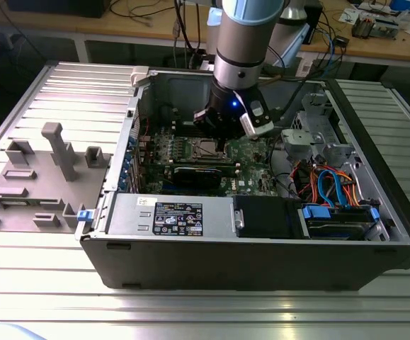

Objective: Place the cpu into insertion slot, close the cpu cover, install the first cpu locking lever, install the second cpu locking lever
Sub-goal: 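Install the second cpu locking lever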

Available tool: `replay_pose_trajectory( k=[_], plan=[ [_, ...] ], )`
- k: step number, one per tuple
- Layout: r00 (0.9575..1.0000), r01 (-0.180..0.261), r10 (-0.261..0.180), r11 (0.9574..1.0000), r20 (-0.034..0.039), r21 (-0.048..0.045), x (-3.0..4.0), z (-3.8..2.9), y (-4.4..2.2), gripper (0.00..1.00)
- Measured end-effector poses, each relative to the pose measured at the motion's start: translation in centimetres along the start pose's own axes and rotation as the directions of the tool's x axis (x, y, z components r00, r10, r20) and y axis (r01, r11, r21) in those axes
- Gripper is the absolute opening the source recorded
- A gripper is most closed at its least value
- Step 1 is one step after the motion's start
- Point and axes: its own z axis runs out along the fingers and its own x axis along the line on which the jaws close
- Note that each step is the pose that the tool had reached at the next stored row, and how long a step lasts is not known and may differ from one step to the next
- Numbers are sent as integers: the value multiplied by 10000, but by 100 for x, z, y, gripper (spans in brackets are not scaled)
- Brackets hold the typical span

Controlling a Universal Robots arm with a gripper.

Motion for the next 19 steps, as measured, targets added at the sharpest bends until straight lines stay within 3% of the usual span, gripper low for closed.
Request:
replay_pose_trajectory(
  k=[3,6,10,19],
  plan=[
    [10000,1,-1,10000,0,-4,60,2,-7,11],
    [10000,5,-5,10000,1,-83,76,-1,-42,11],
    [10000,9,-9,9993,11,-374,91,-1,-114,11],
    [10000,16,-15,9987,16,-502,208,24,-178,11]
  ],
)
